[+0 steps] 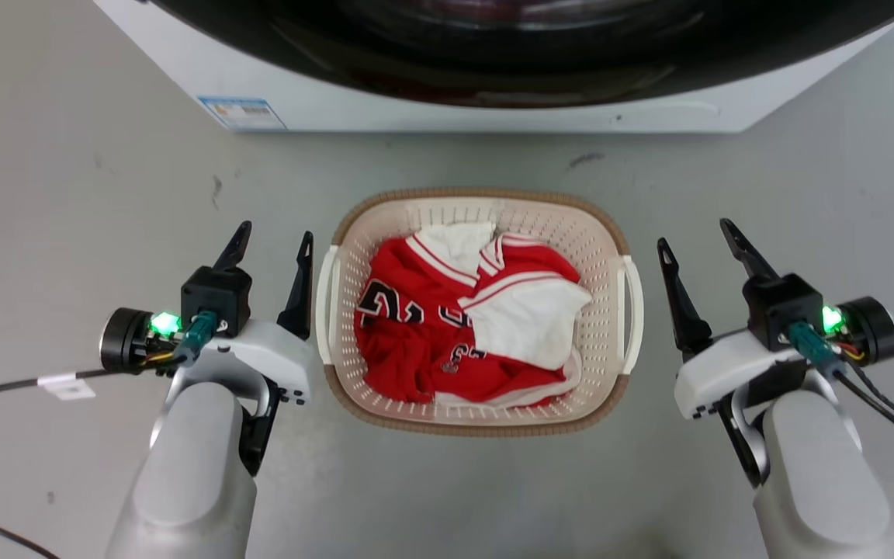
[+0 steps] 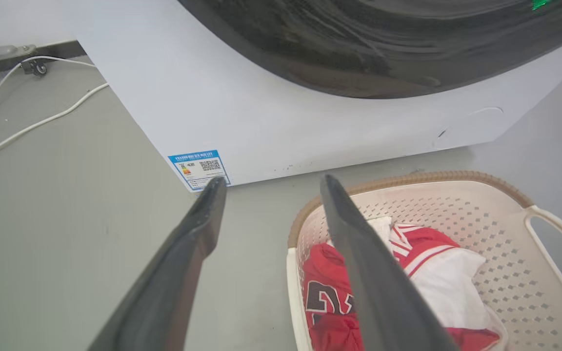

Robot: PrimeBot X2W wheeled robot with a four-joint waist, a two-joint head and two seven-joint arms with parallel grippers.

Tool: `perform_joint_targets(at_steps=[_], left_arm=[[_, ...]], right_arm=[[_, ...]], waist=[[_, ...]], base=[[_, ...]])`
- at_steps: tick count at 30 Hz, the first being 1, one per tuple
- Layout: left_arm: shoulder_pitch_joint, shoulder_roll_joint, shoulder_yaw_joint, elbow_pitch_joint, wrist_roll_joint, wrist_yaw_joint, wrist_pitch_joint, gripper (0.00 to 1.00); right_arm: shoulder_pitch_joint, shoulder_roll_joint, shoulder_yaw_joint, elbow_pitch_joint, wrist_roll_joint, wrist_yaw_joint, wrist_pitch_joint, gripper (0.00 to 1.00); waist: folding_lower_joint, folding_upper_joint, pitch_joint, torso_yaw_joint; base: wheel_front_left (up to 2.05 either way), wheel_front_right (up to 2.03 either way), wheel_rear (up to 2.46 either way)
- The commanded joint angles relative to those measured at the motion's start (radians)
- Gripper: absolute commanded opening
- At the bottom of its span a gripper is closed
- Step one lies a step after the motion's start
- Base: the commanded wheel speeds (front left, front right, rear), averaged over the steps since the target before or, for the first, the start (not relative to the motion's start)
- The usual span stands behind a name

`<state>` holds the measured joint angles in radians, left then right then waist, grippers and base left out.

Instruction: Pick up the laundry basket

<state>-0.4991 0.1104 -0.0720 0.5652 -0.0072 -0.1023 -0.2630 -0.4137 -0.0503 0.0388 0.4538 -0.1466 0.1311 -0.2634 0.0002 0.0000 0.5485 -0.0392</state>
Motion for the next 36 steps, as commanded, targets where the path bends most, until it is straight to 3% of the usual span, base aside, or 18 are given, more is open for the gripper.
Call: perform_joint_targets(at_steps=[1,17,36], left_arm=[[-0.031,0.003,-0.002,0.019,-0.001,-0.001,-0.003,1.00],[-0.196,0.013,-0.034,0.301,0.001,-0.001,-0.003,1.00],[-0.296,0.011,-0.092,0.494,0.010,-0.001,-0.003,1.00]], right_arm=[[-0.030,0.000,0.000,0.024,-0.004,-0.001,-0.002,1.00],[-0.200,0.000,0.020,0.320,0.004,-0.001,-0.002,1.00],[-0.300,0.000,0.100,0.509,0.063,-0.001,-0.002,1.00]], waist=[[-0.0002,0.0000,0.055,-0.006],[-0.0002,0.0000,0.224,-0.026],[-0.0002,0.0000,0.315,-0.026]], base=[[0.00,0.00,0.00],[0.00,0.00,0.00],[0.00,0.00,0.00]])
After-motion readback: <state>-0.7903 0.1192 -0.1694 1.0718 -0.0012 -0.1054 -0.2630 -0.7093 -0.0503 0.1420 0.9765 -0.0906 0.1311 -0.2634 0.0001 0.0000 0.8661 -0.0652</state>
